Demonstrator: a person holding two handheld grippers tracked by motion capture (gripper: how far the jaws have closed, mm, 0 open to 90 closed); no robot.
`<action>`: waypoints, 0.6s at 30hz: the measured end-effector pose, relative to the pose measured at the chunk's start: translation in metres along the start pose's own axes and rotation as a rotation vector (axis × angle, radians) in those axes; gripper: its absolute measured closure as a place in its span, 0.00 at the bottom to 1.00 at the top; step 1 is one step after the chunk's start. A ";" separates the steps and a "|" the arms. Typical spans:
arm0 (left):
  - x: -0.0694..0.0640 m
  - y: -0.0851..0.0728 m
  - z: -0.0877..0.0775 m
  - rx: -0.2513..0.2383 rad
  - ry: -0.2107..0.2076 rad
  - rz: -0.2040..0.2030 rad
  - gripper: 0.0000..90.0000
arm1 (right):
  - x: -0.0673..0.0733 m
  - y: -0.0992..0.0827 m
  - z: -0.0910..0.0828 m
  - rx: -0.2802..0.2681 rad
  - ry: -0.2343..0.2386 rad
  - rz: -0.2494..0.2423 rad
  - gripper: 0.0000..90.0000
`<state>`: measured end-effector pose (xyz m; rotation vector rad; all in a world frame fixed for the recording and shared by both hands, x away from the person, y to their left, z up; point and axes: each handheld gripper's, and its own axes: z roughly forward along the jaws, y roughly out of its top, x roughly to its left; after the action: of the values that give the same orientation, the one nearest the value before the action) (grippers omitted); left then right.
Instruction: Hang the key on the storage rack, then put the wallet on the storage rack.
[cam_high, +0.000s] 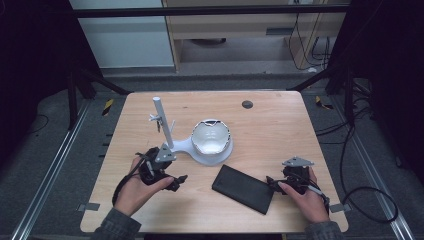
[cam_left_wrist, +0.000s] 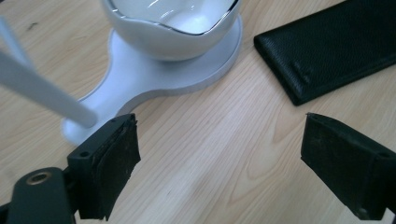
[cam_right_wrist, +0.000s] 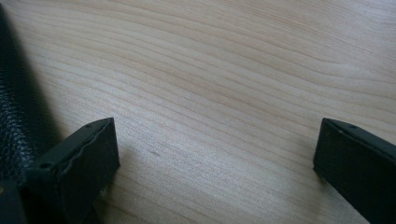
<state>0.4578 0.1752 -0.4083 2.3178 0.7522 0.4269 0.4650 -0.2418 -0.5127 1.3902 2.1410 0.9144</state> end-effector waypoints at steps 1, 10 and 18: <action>-0.004 0.000 0.007 -0.009 -0.014 0.004 0.13 | 0.000 0.000 0.000 -0.002 -0.004 -0.005 0.01; -0.040 0.005 0.067 -0.014 -0.090 0.088 0.17 | 0.000 0.003 -0.015 -0.063 0.006 -0.030 0.12; -0.046 -0.001 0.056 -0.035 -0.086 0.092 0.50 | 0.007 0.006 -0.027 -0.104 -0.016 -0.076 0.33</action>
<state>0.4483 0.1207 -0.4549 2.3283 0.5945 0.3756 0.4486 -0.2413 -0.4898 1.2531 2.0878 0.9682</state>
